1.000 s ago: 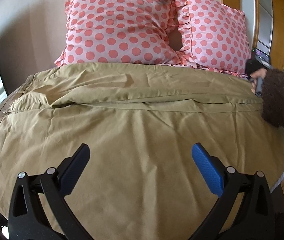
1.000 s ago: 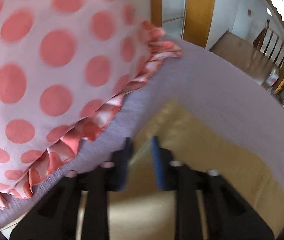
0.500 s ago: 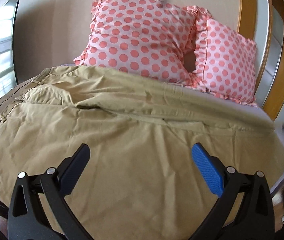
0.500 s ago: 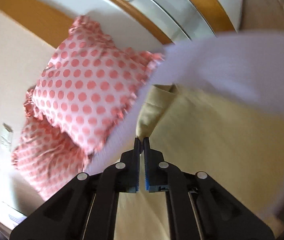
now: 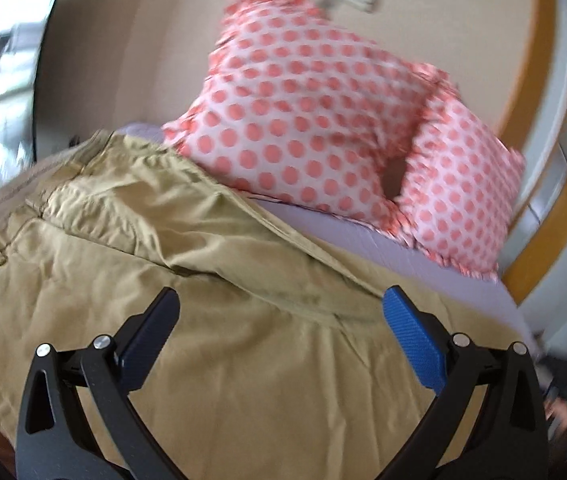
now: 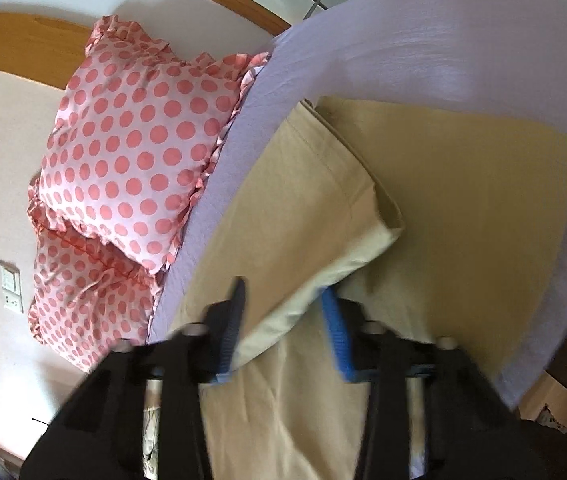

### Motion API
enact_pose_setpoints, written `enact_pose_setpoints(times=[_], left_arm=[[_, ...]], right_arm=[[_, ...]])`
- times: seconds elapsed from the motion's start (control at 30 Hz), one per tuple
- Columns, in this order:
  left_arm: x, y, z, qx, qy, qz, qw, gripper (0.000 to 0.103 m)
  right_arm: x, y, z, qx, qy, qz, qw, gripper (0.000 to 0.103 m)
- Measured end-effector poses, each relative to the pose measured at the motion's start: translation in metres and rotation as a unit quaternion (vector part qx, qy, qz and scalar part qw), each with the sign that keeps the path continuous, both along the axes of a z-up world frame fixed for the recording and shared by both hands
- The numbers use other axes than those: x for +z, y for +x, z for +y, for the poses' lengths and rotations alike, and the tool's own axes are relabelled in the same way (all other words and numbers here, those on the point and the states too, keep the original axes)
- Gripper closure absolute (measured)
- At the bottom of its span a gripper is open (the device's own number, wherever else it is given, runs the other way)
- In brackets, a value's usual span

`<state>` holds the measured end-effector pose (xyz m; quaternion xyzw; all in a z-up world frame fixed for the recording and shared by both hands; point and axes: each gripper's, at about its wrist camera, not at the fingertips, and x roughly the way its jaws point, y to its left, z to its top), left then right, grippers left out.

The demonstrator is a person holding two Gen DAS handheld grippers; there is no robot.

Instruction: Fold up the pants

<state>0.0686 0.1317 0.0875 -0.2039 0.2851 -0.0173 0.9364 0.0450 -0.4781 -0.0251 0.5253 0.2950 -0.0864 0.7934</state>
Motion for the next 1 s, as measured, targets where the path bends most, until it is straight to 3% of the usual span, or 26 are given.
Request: enact_pose_setpoints(times=[0.03,0.13,0.2,0.27,0.33,0.43,0.53,0.57,0.6,0.67,0.73,0.8,0.87,1.0], left_arm=[[0.0,0.007,0.006,0.005,-0.01,0.006,0.9999,0.002],[-0.003,0.049,0.033,0.02,-0.041,0.044,0.998,0.003],[-0.004,0.075,0.042,0.027,-0.044,0.067,0.9964,0.004],[-0.008,0.101,0.048,0.038,-0.033,0.089,0.9947,0.007],[-0.017,0.129,0.053,0.049,-0.022,0.126,0.9905,0.013],[-0.035,0.167,0.064,0.055,-0.044,0.172,0.9825,0.028],[-0.046,0.192,0.076,0.077,-0.05,0.186,0.9783,0.057],[-0.052,0.198,0.083,0.079,-0.064,0.185,0.9775,0.088],[-0.055,0.199,0.088,0.081,-0.076,0.186,0.9762,0.097],[-0.053,0.184,0.09,0.089,-0.086,0.175,0.9767,0.099],[-0.037,0.153,0.082,0.083,-0.054,0.148,0.9841,0.099],[-0.017,0.091,0.072,0.074,-0.023,0.1,0.9919,0.099],[-0.01,0.033,0.068,0.073,-0.018,0.074,0.9944,0.098],[-0.037,-0.063,0.063,0.086,-0.03,0.086,0.9921,0.097]], right_arm=[[-0.007,0.004,-0.003,0.004,0.01,-0.01,1.0,0.099],[-0.014,-0.005,-0.014,0.001,0.039,-0.07,0.997,0.1],[-0.004,-0.02,-0.019,-0.009,0.031,-0.114,0.993,0.101],[0.004,-0.028,-0.021,-0.015,0.018,-0.13,0.991,0.101],[0.008,-0.031,-0.022,-0.016,0.014,-0.137,0.99,0.101],[0.011,-0.031,-0.023,-0.014,0.015,-0.148,0.989,0.101],[0.014,-0.029,-0.024,-0.011,0.007,-0.149,0.989,0.101],[0.014,-0.027,-0.025,-0.01,0.007,-0.15,0.989,0.101],[0.015,-0.025,-0.025,-0.01,0.007,-0.15,0.989,0.101],[0.016,-0.024,-0.026,-0.01,0.007,-0.153,0.988,0.101],[0.019,-0.027,-0.027,-0.014,-0.001,-0.156,0.988,0.101],[0.023,-0.039,-0.033,-0.025,-0.009,-0.16,0.987,0.101],[0.025,-0.05,-0.038,-0.035,-0.018,-0.159,0.986,0.101],[0.017,-0.073,-0.045,-0.051,-0.029,-0.135,0.989,0.101]])
